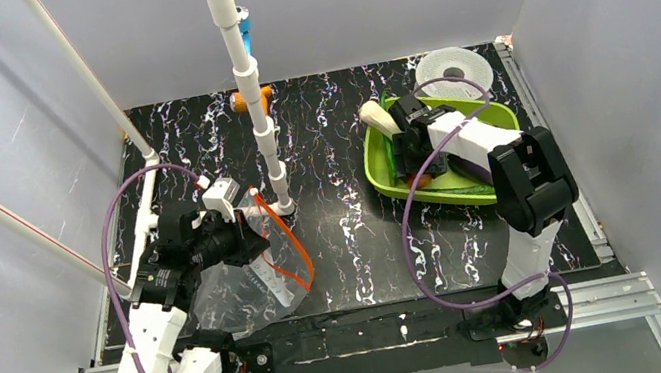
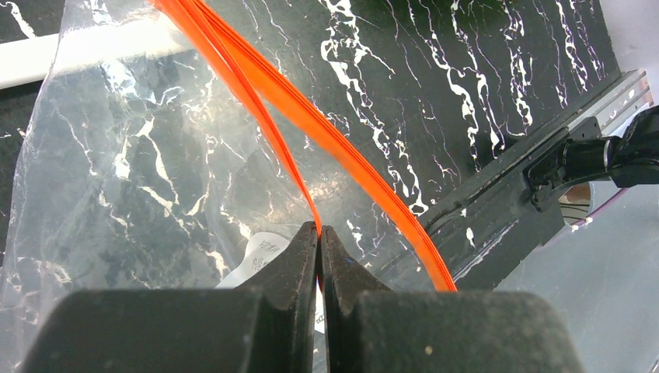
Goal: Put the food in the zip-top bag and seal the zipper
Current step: Pick up the fake fruit from the bin, then place the fake fruit in the zipper food storage bag.
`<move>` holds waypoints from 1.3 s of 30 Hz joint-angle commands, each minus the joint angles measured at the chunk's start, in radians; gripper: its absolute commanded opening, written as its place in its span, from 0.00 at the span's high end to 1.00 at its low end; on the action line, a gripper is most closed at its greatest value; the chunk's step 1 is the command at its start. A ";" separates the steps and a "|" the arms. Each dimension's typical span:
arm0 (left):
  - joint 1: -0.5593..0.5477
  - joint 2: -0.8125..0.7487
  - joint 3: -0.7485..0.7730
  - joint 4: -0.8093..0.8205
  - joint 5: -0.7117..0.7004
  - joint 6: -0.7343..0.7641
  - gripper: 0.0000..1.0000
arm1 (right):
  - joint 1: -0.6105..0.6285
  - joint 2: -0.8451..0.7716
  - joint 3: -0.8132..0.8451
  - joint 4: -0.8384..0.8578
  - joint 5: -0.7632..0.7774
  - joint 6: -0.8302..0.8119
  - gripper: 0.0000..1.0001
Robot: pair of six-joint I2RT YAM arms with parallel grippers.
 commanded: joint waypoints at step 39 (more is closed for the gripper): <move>-0.003 -0.025 -0.010 0.019 0.012 0.005 1.00 | 0.670 -0.268 0.091 0.400 -0.474 0.200 0.61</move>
